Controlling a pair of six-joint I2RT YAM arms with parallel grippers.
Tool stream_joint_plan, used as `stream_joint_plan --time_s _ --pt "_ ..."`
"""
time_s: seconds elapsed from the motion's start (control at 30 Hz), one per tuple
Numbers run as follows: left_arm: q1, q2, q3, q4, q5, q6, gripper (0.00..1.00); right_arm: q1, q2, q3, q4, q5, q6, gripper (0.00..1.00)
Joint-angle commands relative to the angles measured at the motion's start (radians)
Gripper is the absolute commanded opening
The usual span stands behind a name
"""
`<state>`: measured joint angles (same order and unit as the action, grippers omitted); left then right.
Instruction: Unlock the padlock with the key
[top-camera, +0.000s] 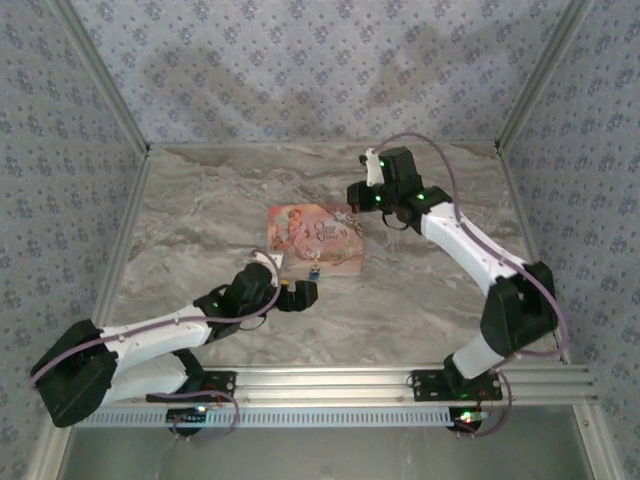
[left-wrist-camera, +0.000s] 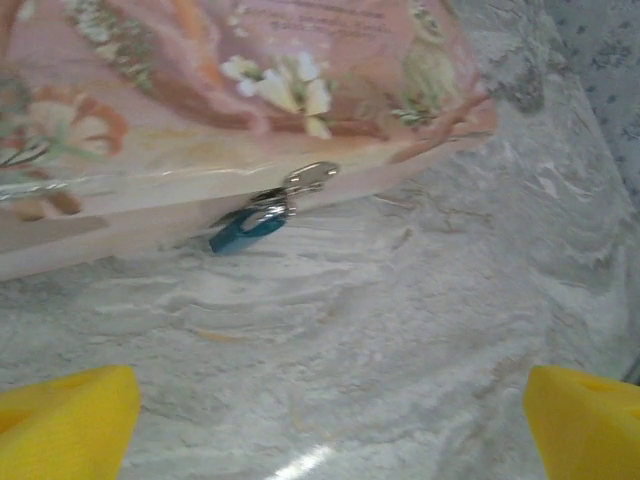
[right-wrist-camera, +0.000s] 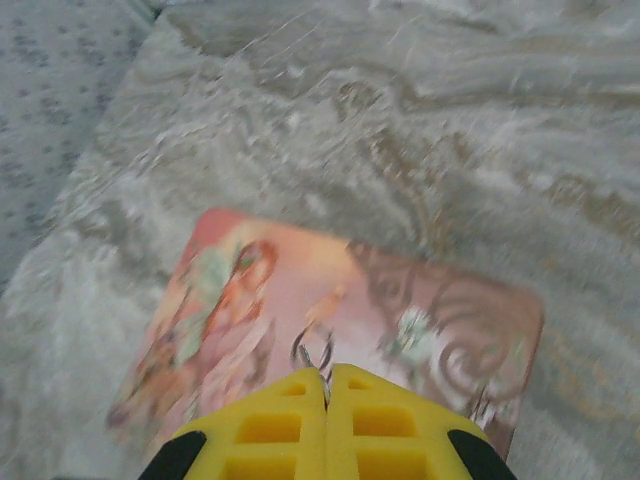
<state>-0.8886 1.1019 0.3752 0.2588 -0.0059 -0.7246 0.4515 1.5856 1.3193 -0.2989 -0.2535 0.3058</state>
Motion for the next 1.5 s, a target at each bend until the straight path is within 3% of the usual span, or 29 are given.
stream_joint_plan --time_s 0.0,0.53,1.47 --pt "-0.01 0.013 -0.027 0.232 -0.124 0.071 0.98 0.007 0.093 0.101 0.008 0.102 -0.046 0.0" --pt "-0.011 0.299 0.034 0.406 -0.099 0.152 0.98 0.005 0.41 0.335 -0.057 0.204 -0.066 0.0" --pt "0.003 0.637 0.182 0.636 0.071 0.187 0.96 0.003 0.464 0.256 -0.056 0.173 -0.085 0.0"
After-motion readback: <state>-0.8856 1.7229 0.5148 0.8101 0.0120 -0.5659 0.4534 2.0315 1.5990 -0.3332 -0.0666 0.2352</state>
